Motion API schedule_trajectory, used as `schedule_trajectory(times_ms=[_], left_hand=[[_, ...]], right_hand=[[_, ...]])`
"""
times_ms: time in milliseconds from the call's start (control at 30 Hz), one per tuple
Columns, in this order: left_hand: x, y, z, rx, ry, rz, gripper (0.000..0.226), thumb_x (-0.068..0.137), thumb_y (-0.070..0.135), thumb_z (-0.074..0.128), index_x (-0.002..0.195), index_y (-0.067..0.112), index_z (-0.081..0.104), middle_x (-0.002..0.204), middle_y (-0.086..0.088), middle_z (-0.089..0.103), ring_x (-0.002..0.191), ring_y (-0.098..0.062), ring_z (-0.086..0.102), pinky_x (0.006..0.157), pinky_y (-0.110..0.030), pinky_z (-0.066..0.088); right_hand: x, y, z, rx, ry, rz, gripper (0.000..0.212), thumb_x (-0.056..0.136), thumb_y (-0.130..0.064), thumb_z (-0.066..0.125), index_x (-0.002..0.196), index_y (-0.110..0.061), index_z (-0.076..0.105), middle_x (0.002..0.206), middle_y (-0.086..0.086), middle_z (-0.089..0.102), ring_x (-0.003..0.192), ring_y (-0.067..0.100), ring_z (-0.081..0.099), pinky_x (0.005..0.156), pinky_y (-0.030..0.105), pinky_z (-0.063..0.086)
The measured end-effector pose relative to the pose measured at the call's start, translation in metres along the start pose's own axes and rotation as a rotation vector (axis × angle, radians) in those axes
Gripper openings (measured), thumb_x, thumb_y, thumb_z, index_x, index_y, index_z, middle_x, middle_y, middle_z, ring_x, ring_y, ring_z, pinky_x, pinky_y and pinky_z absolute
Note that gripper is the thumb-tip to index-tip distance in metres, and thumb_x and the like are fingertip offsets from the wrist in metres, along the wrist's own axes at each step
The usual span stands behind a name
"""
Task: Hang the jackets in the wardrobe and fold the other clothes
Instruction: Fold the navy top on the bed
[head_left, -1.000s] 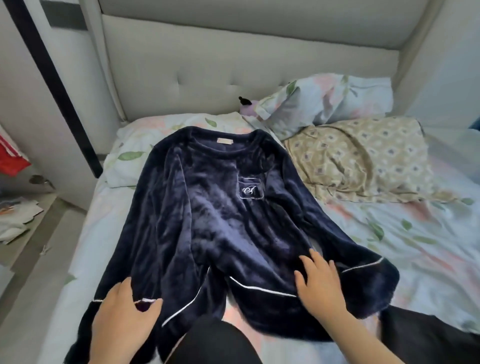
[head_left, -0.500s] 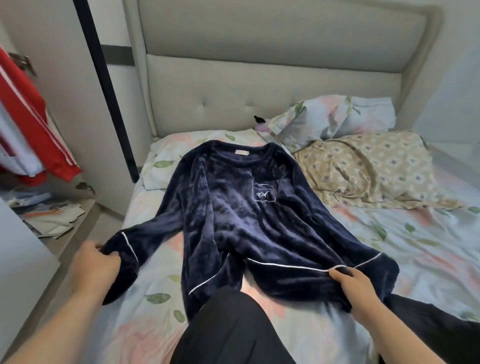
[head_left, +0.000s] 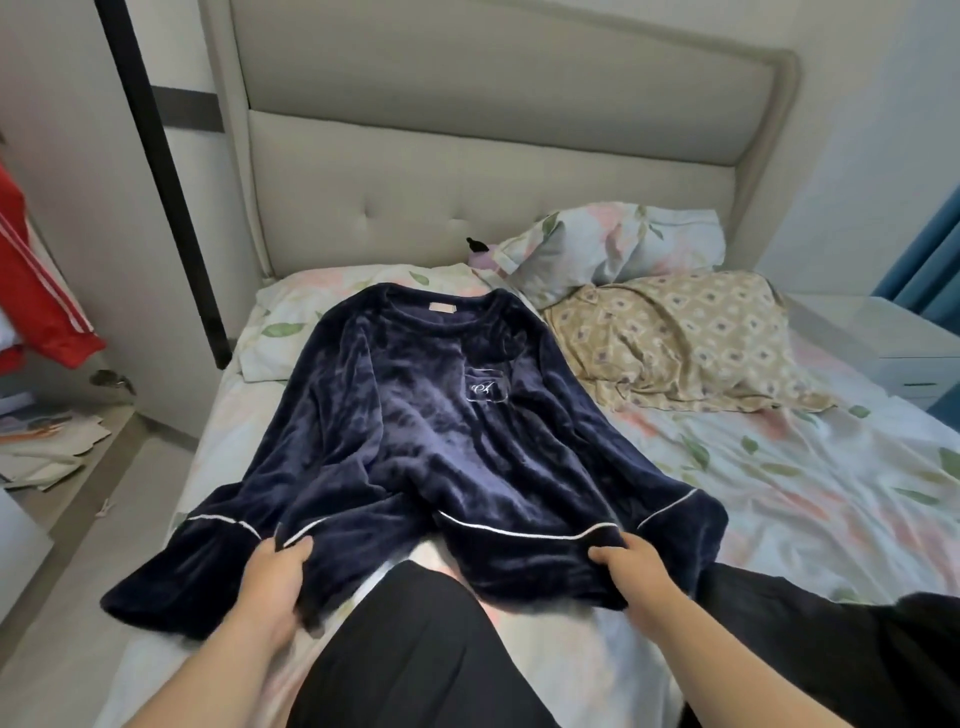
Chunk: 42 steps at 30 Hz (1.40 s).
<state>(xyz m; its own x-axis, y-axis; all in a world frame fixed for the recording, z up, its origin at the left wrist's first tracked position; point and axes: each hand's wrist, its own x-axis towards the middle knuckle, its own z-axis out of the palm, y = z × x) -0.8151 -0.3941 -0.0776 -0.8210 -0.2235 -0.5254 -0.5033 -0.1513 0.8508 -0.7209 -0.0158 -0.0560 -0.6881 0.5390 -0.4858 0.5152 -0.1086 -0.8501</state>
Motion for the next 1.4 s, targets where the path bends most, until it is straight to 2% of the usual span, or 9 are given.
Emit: schedule_trajectory(times_ms=[67, 167, 333, 400, 567, 733, 833, 1200, 1400], left_hand=[[0.008, 0.026, -0.021, -0.185, 0.012, -0.031, 0.026, 0.097, 0.015, 0.057, 0.123, 0.007, 0.058, 0.114, -0.020, 0.066, 0.101, -0.037, 0.065, 0.086, -0.056, 0.054], [0.013, 0.072, -0.066, -0.392, -0.341, -0.084, 0.065, 0.089, 0.017, 0.066, 0.147, 0.003, 0.039, 0.094, -0.017, 0.071, 0.077, -0.023, 0.071, 0.064, -0.030, 0.058], [0.019, 0.049, -0.122, 0.601, 0.233, 0.086, 0.007, 0.087, -0.007, 0.062, 0.090, -0.005, 0.069, 0.071, -0.020, 0.066, 0.067, -0.034, 0.063, 0.066, -0.036, 0.047], [0.013, 0.030, -0.116, 0.845, 0.258, 0.131, 0.006, 0.080, -0.002, 0.070, 0.076, 0.000, 0.066, 0.075, -0.020, 0.067, 0.079, -0.037, 0.063, 0.069, -0.039, 0.043], [0.015, 0.022, -0.083, 1.307, 0.323, 0.318, 0.060, 0.073, 0.020, 0.067, 0.131, 0.014, 0.051, 0.131, -0.017, 0.054, 0.116, -0.040, 0.051, 0.092, -0.046, 0.045], [0.005, 0.036, -0.002, 1.117, -0.158, 0.500, 0.035, 0.095, 0.027, 0.061, 0.129, 0.020, 0.059, 0.138, 0.000, 0.056, 0.123, -0.023, 0.053, 0.095, -0.035, 0.041], [-0.009, 0.044, 0.052, 1.086, -0.370, 0.476, 0.026, 0.097, 0.036, 0.058, 0.123, 0.031, 0.060, 0.135, 0.009, 0.058, 0.122, -0.014, 0.054, 0.094, -0.029, 0.040], [-0.045, 0.016, 0.236, 1.327, -0.851, 0.493, 0.071, 0.091, 0.042, 0.058, 0.154, 0.031, 0.028, 0.164, 0.007, 0.016, 0.149, -0.015, 0.021, 0.119, -0.034, 0.024], [-0.049, -0.026, 0.302, 1.568, -0.840, 0.652, 0.079, 0.094, 0.054, 0.043, 0.158, 0.035, 0.000, 0.165, 0.000, -0.015, 0.152, -0.025, -0.015, 0.122, -0.047, 0.002]], right_hand=[[0.004, -0.004, -0.007, 0.019, 0.000, -0.031, 0.015, 0.086, 0.006, 0.064, 0.096, -0.004, 0.069, 0.087, 0.021, 0.072, 0.078, 0.038, 0.071, 0.070, 0.050, 0.061], [0.014, -0.009, -0.022, 0.015, -0.014, -0.042, 0.016, 0.086, 0.003, 0.066, 0.100, -0.005, 0.072, 0.092, 0.022, 0.074, 0.089, 0.040, 0.071, 0.087, 0.054, 0.057], [0.022, 0.007, -0.036, -0.397, 0.110, -0.157, 0.031, 0.082, -0.001, 0.073, 0.111, -0.007, 0.069, 0.099, 0.008, 0.073, 0.087, 0.023, 0.067, 0.082, 0.035, 0.053], [0.018, 0.017, -0.032, -0.657, 0.124, -0.226, 0.039, 0.084, -0.011, 0.074, 0.121, -0.012, 0.063, 0.109, 0.006, 0.070, 0.093, 0.021, 0.063, 0.080, 0.028, 0.044], [0.009, 0.016, -0.029, -0.816, 0.169, -0.318, 0.026, 0.091, -0.033, 0.063, 0.113, -0.020, 0.063, 0.106, -0.001, 0.069, 0.087, 0.015, 0.061, 0.075, 0.028, 0.045], [0.012, -0.010, -0.064, -0.778, 0.484, -0.537, 0.030, 0.094, -0.028, 0.056, 0.120, -0.018, 0.066, 0.116, 0.001, 0.064, 0.105, 0.021, 0.059, 0.086, 0.029, 0.045], [0.031, -0.020, -0.093, -0.729, 0.587, -0.335, 0.048, 0.091, -0.030, 0.061, 0.133, -0.009, 0.054, 0.127, 0.015, 0.058, 0.117, 0.034, 0.053, 0.098, 0.042, 0.044], [0.073, 0.003, -0.129, 0.195, -0.199, 0.048, 0.043, 0.092, -0.046, 0.064, 0.124, -0.017, 0.064, 0.117, 0.008, 0.073, 0.108, 0.024, 0.070, 0.088, 0.038, 0.053], [0.107, -0.004, -0.159, 0.389, -0.246, 0.219, 0.072, 0.090, -0.066, 0.046, 0.132, -0.009, 0.058, 0.119, 0.007, 0.067, 0.100, 0.022, 0.064, 0.085, 0.034, 0.051]])
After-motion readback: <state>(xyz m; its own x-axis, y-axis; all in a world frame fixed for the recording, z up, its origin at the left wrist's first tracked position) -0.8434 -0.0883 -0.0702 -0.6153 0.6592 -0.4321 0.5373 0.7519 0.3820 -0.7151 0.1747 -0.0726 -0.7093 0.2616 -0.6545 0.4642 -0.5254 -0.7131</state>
